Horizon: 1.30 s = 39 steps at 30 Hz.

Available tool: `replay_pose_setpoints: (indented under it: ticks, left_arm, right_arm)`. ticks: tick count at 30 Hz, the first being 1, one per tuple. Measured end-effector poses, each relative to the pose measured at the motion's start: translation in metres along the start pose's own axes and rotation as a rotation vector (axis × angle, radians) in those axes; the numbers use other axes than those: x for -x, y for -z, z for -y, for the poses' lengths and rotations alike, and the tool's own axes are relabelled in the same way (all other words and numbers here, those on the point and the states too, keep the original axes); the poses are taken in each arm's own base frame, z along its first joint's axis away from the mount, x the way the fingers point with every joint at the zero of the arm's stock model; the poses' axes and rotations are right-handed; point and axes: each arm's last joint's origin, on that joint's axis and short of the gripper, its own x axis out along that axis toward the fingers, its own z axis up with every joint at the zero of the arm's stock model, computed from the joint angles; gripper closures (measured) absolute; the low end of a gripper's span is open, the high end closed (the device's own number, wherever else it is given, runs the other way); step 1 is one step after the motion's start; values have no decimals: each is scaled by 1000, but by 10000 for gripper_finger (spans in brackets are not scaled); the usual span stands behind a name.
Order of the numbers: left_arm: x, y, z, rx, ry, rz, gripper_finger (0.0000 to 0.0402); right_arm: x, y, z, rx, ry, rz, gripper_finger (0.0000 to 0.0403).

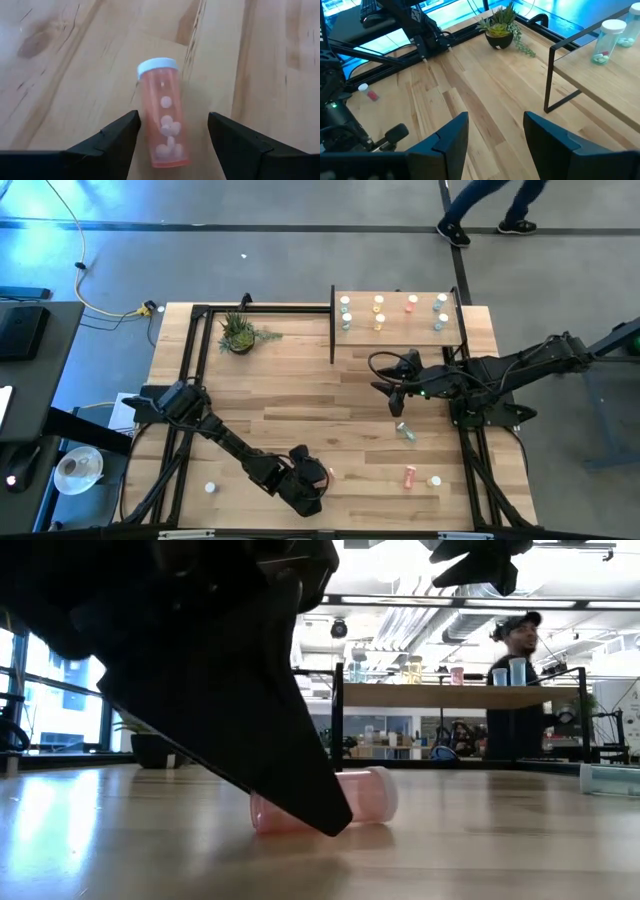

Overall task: Pick and place medicine bottles onto shelf by color
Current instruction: Put the pink pill bottle aligned with the other pink pill bottle on the shelf

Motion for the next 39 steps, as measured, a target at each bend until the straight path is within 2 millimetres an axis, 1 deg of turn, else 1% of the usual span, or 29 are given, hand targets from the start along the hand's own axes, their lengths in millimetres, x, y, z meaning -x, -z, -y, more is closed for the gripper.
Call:
replay_pose_setpoints:
  ticks: [3, 11, 14, 17, 24, 29, 32, 35, 39]
  left_arm:
    - [0, 1, -1, -44, -2, -8, 191]
    - [-2, 0, -3, -104, -2, -21, 282]
    - [-2, 0, -3, -106, 2, -21, 307]
    - [-2, 0, -3, -118, 6, -21, 318]
    - [-3, -9, -6, -135, 31, -8, 311]
    - [-6, -28, -11, -153, 100, 44, 310]
    - [-10, -44, -16, -170, 170, 92, 310]
    - [-15, -63, -26, -189, 247, 144, 310]
    - [-21, -89, -41, -220, 333, 242, 310]
  right_arm:
    - [0, 0, 0, -2, 0, 0, 222]
    - [0, 0, 0, -18, -8, -6, 222]
    - [0, 1, -1, -18, -31, -20, 222]
    - [0, 1, -1, -18, -51, -31, 222]
    - [1, 1, -2, 23, -68, -36, 222]
    - [6, -5, -6, 93, -107, -31, 222]
    - [10, -9, -10, 164, -128, -18, 222]
    - [15, -15, -13, 225, -143, -2, 222]
    - [21, -21, -13, 280, -149, -34, 222]
